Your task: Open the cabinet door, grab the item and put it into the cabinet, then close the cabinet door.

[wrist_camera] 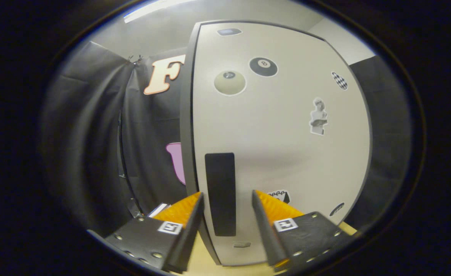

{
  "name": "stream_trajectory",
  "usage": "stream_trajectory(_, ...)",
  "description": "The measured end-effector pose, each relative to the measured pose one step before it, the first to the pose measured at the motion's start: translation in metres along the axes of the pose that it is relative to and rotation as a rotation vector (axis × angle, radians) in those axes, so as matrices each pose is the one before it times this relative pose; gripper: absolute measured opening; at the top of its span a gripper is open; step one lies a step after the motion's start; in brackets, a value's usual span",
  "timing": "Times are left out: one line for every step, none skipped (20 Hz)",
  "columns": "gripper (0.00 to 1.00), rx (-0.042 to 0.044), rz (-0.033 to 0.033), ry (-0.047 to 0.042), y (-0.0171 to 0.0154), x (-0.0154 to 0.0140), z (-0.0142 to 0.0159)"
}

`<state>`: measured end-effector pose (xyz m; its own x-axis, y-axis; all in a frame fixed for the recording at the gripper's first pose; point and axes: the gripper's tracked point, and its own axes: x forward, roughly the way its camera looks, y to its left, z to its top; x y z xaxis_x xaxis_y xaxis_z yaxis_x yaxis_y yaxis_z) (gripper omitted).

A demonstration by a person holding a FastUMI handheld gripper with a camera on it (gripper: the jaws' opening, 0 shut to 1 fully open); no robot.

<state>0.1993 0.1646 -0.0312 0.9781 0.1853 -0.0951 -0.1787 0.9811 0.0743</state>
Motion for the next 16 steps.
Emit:
stream_trajectory(0.54,0.0041,0.0035,0.00664,0.00319,0.00187,-0.00146)
stream_trajectory(0.4,-0.00001,-0.01082,0.00455,0.00005,0.00132,-0.0011)
stream_trajectory(0.4,-0.00261,0.00184,0.00633,0.00033,-0.00068,-0.00145)
stream_trajectory(0.34,0.00261,0.00798,0.00804,0.0018,0.00912,-0.00149)
stream_trajectory(0.29,0.00348,-0.00089,-0.00302,-0.00136,-0.00725,0.00059)
stream_trajectory(0.29,0.00669,0.00095,0.01204,0.00053,-0.0028,-0.00049)
stream_trajectory(0.29,0.01025,-0.00066,0.00649,0.00107,-0.00159,-0.00062)
stream_trajectory(0.29,0.0076,-0.00233,0.00235,-0.00019,-0.0012,-0.00032)
stream_trajectory(0.29,0.00419,-0.00271,0.0008,0.00012,-0.00297,-0.00067)
stream_trajectory(0.19,0.00487,0.00404,-0.00111,-0.0004,-0.00093,0.00091)
stream_trajectory(0.19,-0.00395,0.00561,0.0038,0.00006,-0.00263,-0.00051)
stream_trajectory(0.2,0.00267,0.00289,0.00027,-0.00082,-0.00303,0.00062)
stream_trajectory(0.2,0.00252,-0.00047,-0.00156,-0.00001,-0.00537,-0.00115)
stream_trajectory(0.19,-0.00397,-0.00512,-0.00634,-0.00099,-0.00724,0.0006)
stream_trajectory(0.19,0.00006,-0.00626,-0.00395,-0.00206,-0.00751,-0.0006)
stream_trajectory(0.19,0.00169,-0.00287,-0.00247,-0.00216,-0.00788,-0.00026)
